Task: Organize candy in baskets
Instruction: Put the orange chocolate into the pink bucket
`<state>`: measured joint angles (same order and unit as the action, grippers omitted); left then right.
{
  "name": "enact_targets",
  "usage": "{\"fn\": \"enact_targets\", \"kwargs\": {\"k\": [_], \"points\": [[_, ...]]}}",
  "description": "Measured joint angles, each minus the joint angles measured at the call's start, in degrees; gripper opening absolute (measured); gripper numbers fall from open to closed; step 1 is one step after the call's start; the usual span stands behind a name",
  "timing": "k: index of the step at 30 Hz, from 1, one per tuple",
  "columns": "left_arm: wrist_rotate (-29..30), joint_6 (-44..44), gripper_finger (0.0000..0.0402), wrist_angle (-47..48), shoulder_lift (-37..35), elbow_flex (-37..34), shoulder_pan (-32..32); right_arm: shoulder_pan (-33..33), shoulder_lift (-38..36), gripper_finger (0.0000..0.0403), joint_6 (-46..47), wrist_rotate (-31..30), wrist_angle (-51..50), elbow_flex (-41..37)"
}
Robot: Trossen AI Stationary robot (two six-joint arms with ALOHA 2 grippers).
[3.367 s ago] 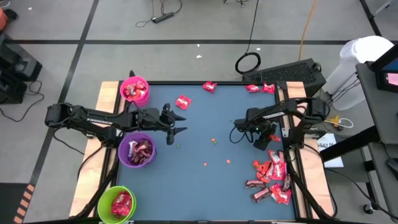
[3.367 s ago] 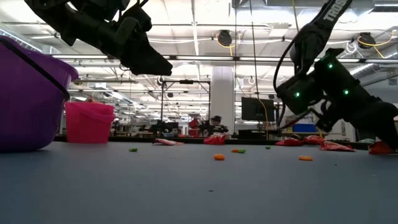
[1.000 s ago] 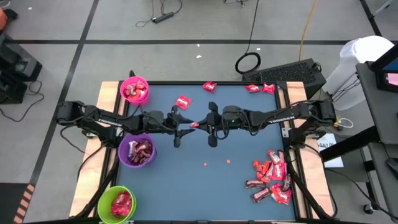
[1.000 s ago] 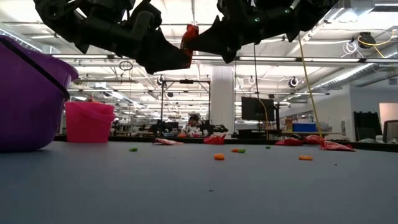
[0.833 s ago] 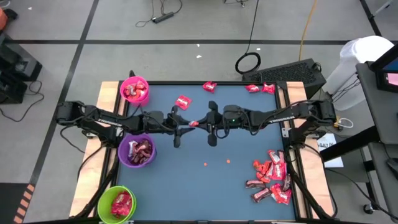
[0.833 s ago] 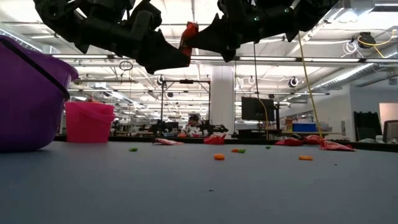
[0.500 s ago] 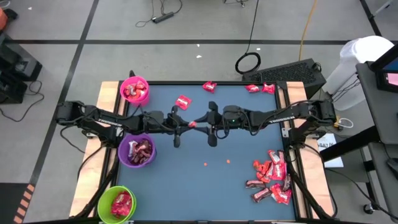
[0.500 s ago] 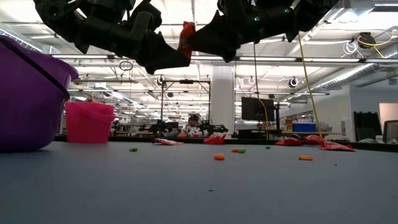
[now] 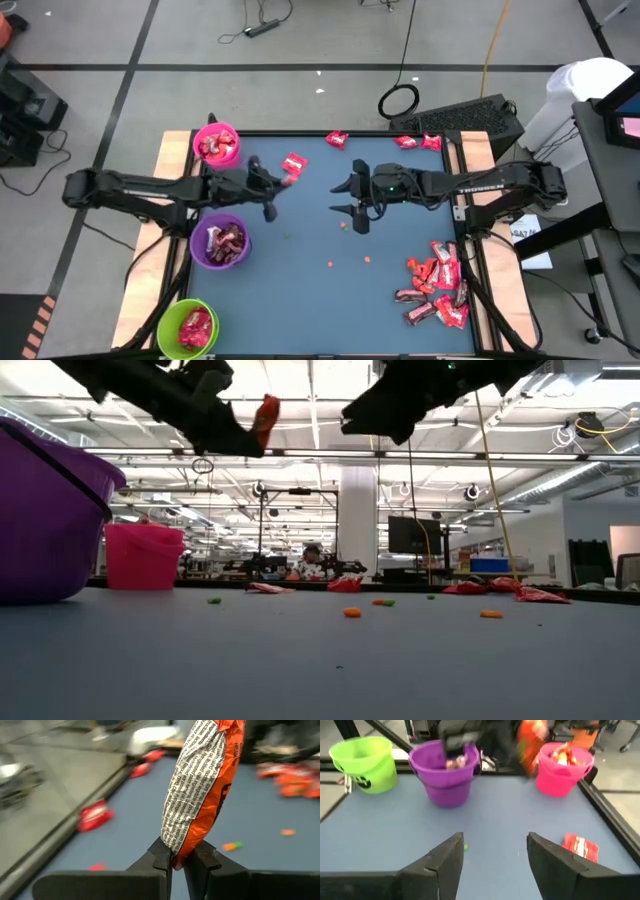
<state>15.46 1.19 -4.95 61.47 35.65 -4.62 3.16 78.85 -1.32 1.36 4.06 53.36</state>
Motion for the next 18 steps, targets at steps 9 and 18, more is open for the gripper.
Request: {"fn": "enact_targets", "kwargs": {"k": [9, 18], "points": [[9.1, 6.0, 0.0035, 29.7, -7.4, 7.9, -12.3, 0.0, 1.1, 0.0205, -0.8, -0.1, -4.6, 0.0], [9.0, 7.5, 0.0035, 44.2, -7.4, 11.7, -29.1, 0.1, 1.0, 0.0205, -2.4, -0.3, -5.4, 0.0]]}}
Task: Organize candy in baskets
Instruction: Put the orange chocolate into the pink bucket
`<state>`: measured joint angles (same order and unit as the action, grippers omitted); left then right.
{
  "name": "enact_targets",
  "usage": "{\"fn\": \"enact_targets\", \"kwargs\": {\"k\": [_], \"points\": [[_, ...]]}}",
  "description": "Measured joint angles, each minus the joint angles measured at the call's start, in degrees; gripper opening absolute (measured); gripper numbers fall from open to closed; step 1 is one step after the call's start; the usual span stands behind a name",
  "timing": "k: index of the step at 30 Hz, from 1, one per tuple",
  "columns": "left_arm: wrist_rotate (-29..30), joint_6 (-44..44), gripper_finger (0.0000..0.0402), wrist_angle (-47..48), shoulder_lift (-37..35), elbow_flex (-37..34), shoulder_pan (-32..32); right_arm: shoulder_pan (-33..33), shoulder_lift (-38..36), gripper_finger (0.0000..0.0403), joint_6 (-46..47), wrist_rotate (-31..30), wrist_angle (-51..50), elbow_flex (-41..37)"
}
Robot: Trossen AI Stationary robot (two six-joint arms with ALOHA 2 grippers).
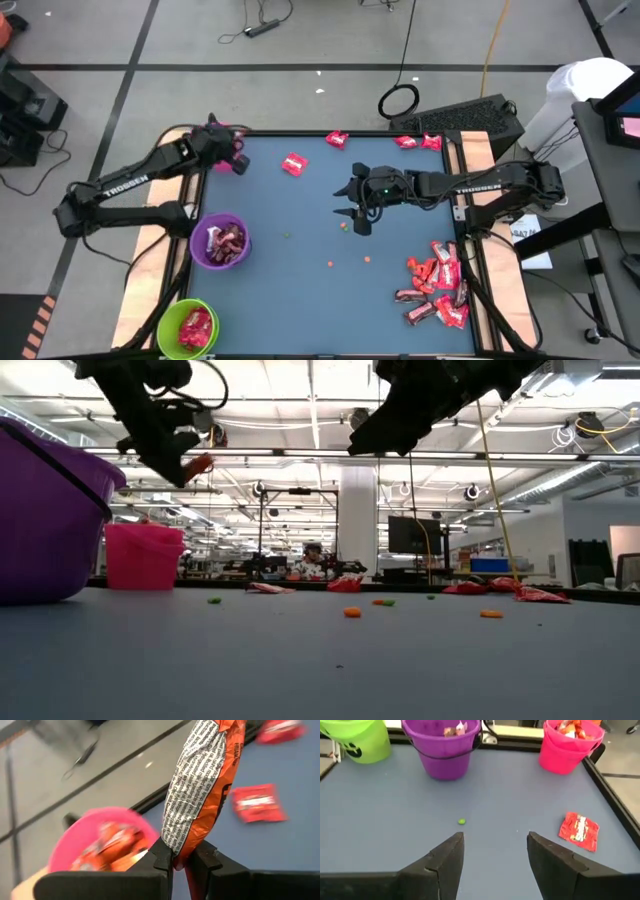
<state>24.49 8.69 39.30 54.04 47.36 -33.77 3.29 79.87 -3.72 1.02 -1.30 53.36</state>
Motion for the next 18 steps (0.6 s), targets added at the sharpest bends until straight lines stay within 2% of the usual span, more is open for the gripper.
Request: {"fn": "enact_targets", "kwargs": {"k": [6, 11, 15, 18], "points": [[0.0, 0.0, 0.0035, 5.3, 1.6, 0.0, -9.5, 0.0, 0.0, 0.0205, 0.0, 0.0, -0.7, 0.0], [-1.1, -0.1, 0.0035, 7.9, 5.0, 0.0, -15.1, 0.0, 0.0, 0.0205, 0.0, 0.0, -0.8, 0.0], [-5.5, 0.0, 0.0035, 11.4, 8.4, 0.0, -17.4, 0.0, 0.0, 0.0205, 0.0, 0.0, -0.7, 0.0], [-6.4, -0.2, 0.0035, 12.2, 11.0, 0.0, -17.6, 0.0, 0.0, 0.0205, 0.0, 0.1, -0.7, 0.0]]}}
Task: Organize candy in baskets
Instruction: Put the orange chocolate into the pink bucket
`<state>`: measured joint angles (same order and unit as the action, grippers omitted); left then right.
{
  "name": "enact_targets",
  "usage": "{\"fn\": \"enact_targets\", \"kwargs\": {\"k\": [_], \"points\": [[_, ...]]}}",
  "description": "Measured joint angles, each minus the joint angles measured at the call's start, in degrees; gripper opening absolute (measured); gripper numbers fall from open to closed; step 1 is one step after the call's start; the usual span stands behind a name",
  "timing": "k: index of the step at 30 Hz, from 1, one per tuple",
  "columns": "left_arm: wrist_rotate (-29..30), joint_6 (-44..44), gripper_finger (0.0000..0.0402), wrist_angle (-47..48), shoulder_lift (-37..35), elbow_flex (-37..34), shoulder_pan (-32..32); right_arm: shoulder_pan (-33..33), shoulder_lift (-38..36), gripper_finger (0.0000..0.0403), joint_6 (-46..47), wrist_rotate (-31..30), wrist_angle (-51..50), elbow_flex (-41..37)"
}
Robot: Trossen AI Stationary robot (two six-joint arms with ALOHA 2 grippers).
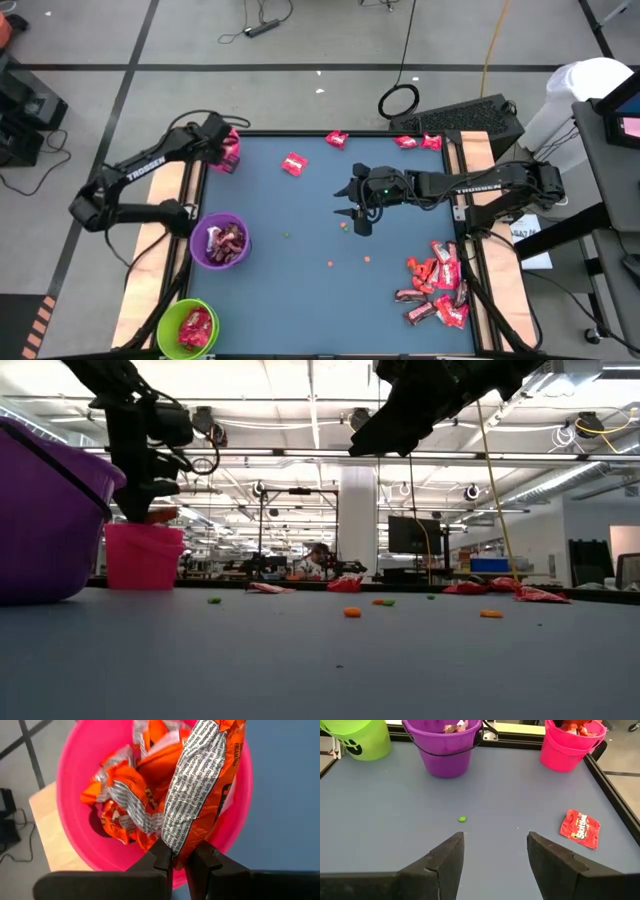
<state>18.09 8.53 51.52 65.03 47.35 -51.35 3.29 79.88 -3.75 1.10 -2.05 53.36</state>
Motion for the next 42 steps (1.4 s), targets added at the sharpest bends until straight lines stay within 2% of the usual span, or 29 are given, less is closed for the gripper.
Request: {"fn": "enact_targets", "kwargs": {"k": [6, 13, 18, 25, 31, 35, 42], "points": [[0.6, -0.4, 0.0035, 0.6, 3.4, 0.1, 0.0, 0.0, 0.0, 0.0205, 1.0, 0.3, 0.0, 0.0], [0.5, -3.1, 0.0042, 1.1, 3.5, 0.1, 0.0, 0.0, 0.0, 0.0205, 1.3, 0.3, 0.0, 0.0], [0.5, -3.4, 0.0086, 2.2, 3.6, 1.1, 0.0, 0.0, 0.0, 0.0205, 1.3, 0.3, 0.0, 0.0], [0.2, -4.8, 0.0158, 3.7, 3.6, 8.3, 0.0, 0.0, 0.0, 0.0205, 1.5, 0.3, -0.4, 0.0], [0.4, -5.8, 0.0177, 6.3, 3.3, 12.4, 0.9, 0.0, 0.0, 0.0205, 2.7, 0.3, -1.4, 0.0], [0.1, -6.1, 0.0177, 4.4, 2.1, 12.4, 3.2, 0.0, 0.0, 0.0205, 3.1, 0.3, -2.2, 0.0], [-8.8, -9.2, 0.0177, -4.5, -0.4, 12.2, 12.4, 0.0, 0.0, 0.0205, 3.1, 0.3, -2.7, 0.0]]}}
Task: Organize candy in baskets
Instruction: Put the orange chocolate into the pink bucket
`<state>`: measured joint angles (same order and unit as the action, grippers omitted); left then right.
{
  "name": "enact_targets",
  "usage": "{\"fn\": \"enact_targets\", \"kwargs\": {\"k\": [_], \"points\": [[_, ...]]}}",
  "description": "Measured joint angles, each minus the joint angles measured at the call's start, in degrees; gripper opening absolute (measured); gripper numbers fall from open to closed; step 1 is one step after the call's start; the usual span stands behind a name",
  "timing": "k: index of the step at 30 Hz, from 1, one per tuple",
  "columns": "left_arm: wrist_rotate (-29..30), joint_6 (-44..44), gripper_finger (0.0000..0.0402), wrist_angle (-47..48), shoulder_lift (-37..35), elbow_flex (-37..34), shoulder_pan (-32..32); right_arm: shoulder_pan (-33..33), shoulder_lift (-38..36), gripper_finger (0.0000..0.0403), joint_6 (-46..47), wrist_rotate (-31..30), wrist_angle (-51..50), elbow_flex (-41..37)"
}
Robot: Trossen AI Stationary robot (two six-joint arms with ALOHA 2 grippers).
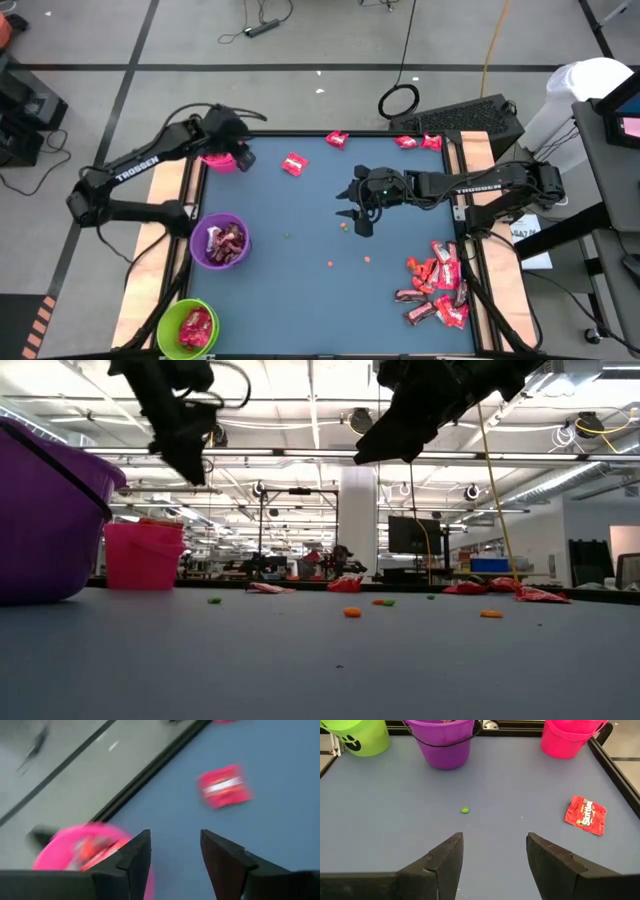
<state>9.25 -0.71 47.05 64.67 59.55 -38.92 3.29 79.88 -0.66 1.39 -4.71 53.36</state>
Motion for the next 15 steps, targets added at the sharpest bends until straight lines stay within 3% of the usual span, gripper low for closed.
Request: {"fn": "enact_targets", "kwargs": {"k": [9, 15], "points": [[-8.7, -2.7, 0.0177, -15.9, -0.2, -3.3, 14.5, 0.1, 0.0, 0.0213, 4.6, -0.5, -2.3, 0.0], [-10.9, -2.8, 0.0177, -33.6, -0.2, -12.4, 21.5, 2.6, -2.1, 0.0268, 8.1, -8.0, -14.9, 0.7]]}}
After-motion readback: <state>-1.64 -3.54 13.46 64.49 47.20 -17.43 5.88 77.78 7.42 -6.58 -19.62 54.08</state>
